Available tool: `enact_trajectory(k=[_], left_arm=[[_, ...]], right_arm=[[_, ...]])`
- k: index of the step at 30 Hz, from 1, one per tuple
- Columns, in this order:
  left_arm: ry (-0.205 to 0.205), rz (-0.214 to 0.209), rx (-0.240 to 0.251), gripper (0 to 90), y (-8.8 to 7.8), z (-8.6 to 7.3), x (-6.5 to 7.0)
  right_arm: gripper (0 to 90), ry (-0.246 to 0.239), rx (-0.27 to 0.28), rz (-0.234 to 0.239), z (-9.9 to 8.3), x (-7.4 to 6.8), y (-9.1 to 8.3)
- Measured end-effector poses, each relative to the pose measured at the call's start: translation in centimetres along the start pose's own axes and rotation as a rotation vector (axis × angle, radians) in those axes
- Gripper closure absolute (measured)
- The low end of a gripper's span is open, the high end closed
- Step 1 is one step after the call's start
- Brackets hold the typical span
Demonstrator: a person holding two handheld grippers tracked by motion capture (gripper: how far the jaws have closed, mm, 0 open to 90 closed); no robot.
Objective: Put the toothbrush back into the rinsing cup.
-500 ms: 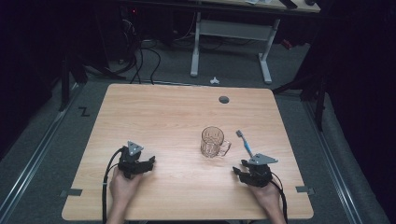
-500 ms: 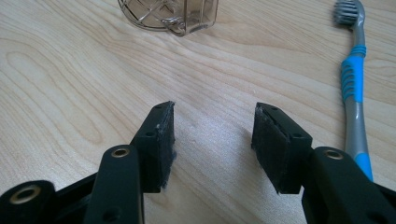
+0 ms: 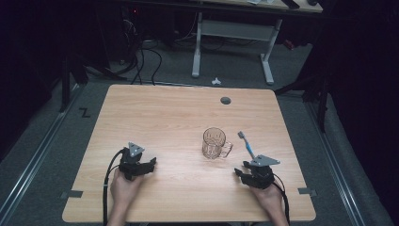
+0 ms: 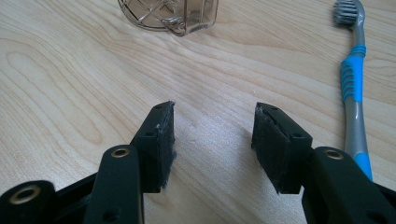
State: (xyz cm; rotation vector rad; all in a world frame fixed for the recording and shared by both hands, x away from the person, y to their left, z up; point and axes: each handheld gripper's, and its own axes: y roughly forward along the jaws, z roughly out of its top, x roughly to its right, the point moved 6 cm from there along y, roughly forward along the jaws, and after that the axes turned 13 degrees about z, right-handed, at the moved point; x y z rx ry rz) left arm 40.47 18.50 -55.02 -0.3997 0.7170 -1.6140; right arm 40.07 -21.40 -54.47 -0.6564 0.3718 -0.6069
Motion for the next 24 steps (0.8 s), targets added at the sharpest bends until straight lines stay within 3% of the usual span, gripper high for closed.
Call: enact_trajectory(k=[24], left_arm=[[0.001,-0.002,-0.001,26.3,-0.01,0.00,-0.02]], right_arm=[[55.9,0.030,0.014,-0.019,0.04,0.08,-0.07]])
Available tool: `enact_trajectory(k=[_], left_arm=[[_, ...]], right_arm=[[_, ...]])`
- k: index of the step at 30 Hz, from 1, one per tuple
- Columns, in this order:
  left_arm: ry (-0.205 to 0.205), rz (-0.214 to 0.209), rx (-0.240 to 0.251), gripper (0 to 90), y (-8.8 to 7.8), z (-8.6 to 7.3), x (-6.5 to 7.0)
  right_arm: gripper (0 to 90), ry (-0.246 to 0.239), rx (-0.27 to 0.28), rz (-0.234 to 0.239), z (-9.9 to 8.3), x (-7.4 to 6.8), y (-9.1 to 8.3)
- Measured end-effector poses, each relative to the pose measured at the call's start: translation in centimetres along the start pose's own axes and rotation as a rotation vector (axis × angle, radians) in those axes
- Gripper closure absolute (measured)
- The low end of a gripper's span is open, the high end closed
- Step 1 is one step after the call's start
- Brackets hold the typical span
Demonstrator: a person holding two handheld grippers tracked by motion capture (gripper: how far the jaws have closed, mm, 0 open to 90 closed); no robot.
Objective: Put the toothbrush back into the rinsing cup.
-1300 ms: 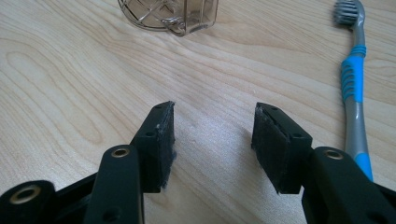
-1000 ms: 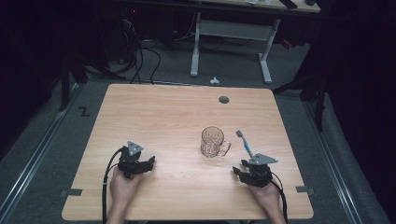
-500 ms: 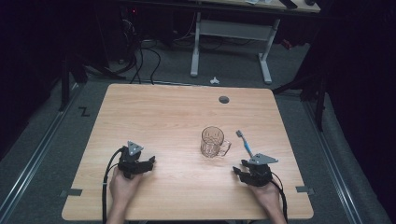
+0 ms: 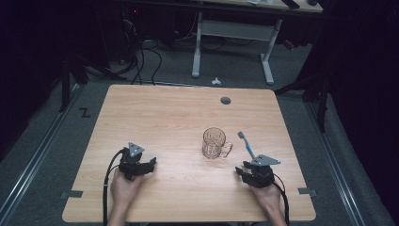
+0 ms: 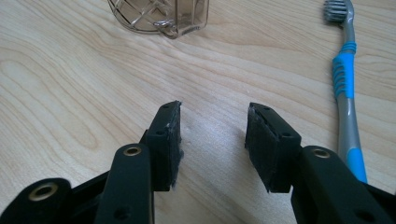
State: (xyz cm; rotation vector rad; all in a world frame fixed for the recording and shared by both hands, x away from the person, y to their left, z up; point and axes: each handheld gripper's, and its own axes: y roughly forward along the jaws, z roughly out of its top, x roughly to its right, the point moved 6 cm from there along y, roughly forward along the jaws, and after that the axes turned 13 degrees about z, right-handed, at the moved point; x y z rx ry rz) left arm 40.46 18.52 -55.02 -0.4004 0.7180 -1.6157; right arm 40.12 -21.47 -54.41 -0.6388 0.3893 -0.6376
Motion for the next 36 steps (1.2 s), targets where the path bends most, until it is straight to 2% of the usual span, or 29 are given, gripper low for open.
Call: enact_trajectory(k=[7,16,36], left_arm=[[0.000,0.000,0.000,26.2,0.0,0.0,0.0],[0.000,0.000,0.000,26.3,0.0,0.0,0.0],[-0.002,0.001,-0.001,26.5,0.0,0.0,0.0]], right_arm=[[56.9,0.021,0.038,-0.010,-0.1,0.1,-0.6],[57.4,0.025,0.045,-0.019,-0.5,0.2,-1.1],[61.3,0.048,0.097,-0.040,-0.5,1.0,-2.7]])
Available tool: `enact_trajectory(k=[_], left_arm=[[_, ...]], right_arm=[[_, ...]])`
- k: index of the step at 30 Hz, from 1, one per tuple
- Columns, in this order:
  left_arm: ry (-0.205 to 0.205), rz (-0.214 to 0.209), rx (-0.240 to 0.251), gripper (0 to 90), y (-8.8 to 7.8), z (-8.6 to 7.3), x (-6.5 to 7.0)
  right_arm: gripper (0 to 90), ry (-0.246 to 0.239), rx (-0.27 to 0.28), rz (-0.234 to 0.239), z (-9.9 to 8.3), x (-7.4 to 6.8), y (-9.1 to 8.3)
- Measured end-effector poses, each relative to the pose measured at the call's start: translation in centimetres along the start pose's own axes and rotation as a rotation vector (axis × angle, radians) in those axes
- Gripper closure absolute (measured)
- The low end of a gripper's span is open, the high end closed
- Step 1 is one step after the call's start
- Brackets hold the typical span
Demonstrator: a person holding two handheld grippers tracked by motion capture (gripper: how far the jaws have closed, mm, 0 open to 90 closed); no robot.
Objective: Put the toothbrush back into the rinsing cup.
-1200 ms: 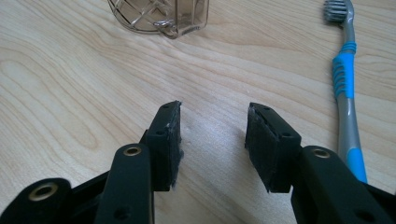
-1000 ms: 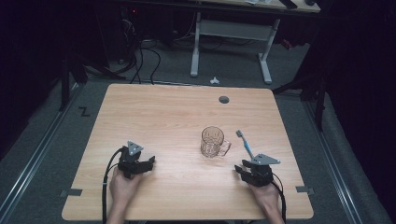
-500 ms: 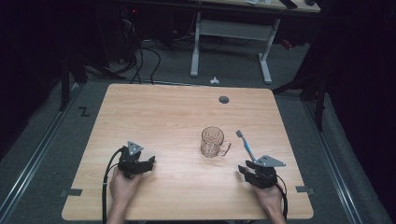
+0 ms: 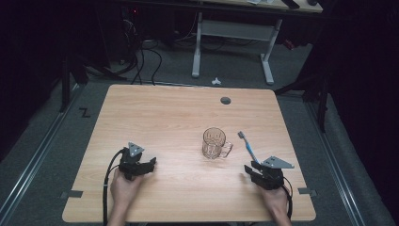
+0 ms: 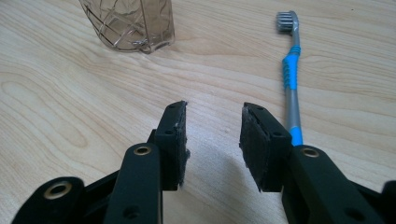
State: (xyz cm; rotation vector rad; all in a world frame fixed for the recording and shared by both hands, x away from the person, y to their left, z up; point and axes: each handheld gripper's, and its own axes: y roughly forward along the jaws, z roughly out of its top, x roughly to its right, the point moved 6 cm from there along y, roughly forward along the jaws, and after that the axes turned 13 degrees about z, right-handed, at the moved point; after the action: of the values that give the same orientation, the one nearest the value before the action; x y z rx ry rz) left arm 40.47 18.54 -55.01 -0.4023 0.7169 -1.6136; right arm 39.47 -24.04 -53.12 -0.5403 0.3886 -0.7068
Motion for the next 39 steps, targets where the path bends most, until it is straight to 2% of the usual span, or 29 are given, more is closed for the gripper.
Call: enact_trajectory(k=[9,17,21,29,30,34,39], left_arm=[[0.000,0.000,0.000,26.5,0.0,0.0,0.0],[0.000,0.000,0.000,26.5,0.0,0.0,0.0],[-0.001,-0.001,0.001,26.5,0.0,0.0,0.0],[-0.001,-0.001,0.001,26.5,0.0,0.0,0.0],[-0.001,-0.001,0.000,26.6,0.0,0.0,0.0],[-0.001,-0.001,0.000,26.6,0.0,0.0,0.0],[-0.001,-0.001,0.000,26.7,0.0,0.0,0.0]], right_arm=[[61.1,0.004,0.004,-0.022,0.4,0.8,-1.1],[59.6,0.019,-0.008,-0.030,1.0,1.5,-1.4],[59.5,0.004,-0.019,-0.043,1.1,1.8,-1.5],[58.3,0.031,-0.032,-0.053,1.7,3.0,-1.5],[58.3,0.051,-0.043,-0.049,1.7,3.4,-1.5],[58.3,0.083,-0.064,-0.048,1.8,4.0,-1.5],[58.3,0.091,-0.081,-0.052,2.2,4.5,-1.4]])
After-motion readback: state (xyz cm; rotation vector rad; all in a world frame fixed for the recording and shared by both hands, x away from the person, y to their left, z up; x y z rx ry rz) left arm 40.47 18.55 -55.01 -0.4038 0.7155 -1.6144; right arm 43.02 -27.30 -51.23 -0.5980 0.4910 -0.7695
